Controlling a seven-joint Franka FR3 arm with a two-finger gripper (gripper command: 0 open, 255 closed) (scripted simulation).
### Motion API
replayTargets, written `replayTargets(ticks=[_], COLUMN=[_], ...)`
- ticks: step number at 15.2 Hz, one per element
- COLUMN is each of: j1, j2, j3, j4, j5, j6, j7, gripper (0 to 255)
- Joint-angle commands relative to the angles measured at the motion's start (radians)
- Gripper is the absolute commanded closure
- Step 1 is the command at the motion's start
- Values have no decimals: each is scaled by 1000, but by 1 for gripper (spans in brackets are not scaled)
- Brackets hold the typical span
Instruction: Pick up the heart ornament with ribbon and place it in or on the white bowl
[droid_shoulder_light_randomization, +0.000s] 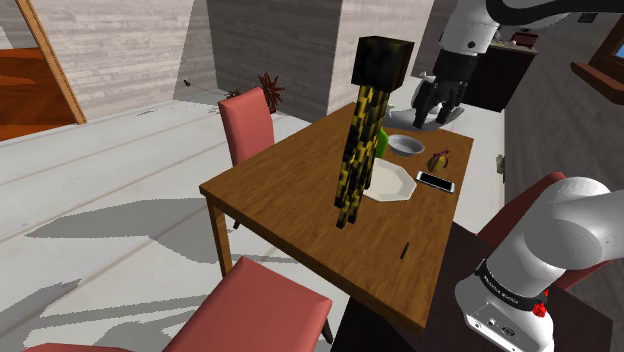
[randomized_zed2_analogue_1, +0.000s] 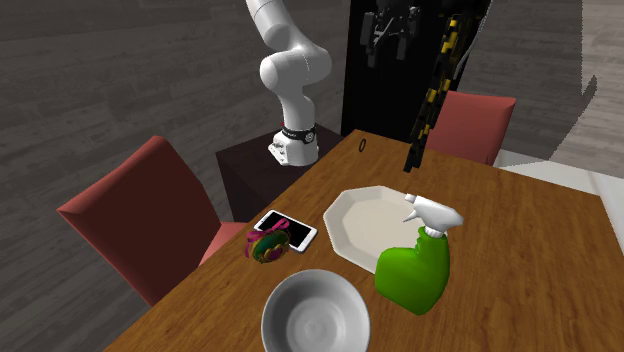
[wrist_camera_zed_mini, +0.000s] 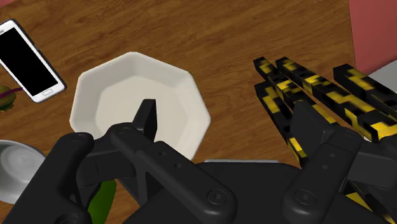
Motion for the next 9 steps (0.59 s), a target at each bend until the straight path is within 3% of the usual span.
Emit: replayTargets(ticks=[1,9], j1=[0,-43], j2=[0,-77], j3=[0,-178], j4=[0,-164], j5=[0,-163], j6=[0,117], j7=[0,-289], gripper=[0,0])
